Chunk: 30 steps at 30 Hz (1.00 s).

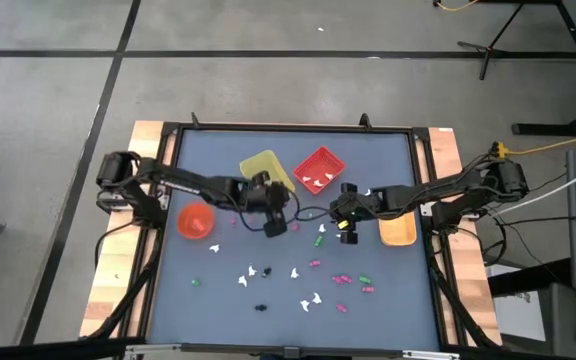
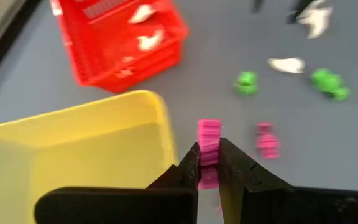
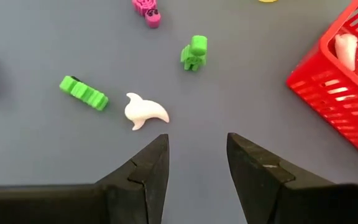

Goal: Sort Halloween decoration
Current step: Put the pink skeleton toy into the yellow bin, then put the white ghost toy into the red bin

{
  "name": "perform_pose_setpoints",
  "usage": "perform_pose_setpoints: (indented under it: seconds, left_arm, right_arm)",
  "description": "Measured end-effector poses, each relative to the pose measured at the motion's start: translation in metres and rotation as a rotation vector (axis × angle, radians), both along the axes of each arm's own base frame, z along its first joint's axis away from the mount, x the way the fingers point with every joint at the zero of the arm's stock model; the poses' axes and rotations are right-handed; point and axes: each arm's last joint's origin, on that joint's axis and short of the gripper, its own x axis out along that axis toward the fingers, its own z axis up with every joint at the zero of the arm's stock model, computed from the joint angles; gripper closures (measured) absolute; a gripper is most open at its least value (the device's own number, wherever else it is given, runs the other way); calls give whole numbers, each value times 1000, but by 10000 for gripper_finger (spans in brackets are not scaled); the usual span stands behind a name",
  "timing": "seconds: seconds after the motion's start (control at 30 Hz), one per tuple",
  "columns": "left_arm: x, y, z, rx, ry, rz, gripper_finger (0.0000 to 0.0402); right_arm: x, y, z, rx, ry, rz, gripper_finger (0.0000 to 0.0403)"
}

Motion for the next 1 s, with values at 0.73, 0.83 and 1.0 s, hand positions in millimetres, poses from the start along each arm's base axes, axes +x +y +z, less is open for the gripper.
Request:
perform_pose_setpoints:
  seconds: [0.73,0.83,1.0]
  left_arm:
    - [-16,69,-5,2,103,187,326]
    - [-16,69,-5,2,102,186,303]
    - [-16,69,-5,2,102,186,268]
  right_arm:
    - [-8,0,-5,5,100,5,242]
    - [-9,1,-6,42,113,28,242]
    - [-11,4,-7,124,137,77,242]
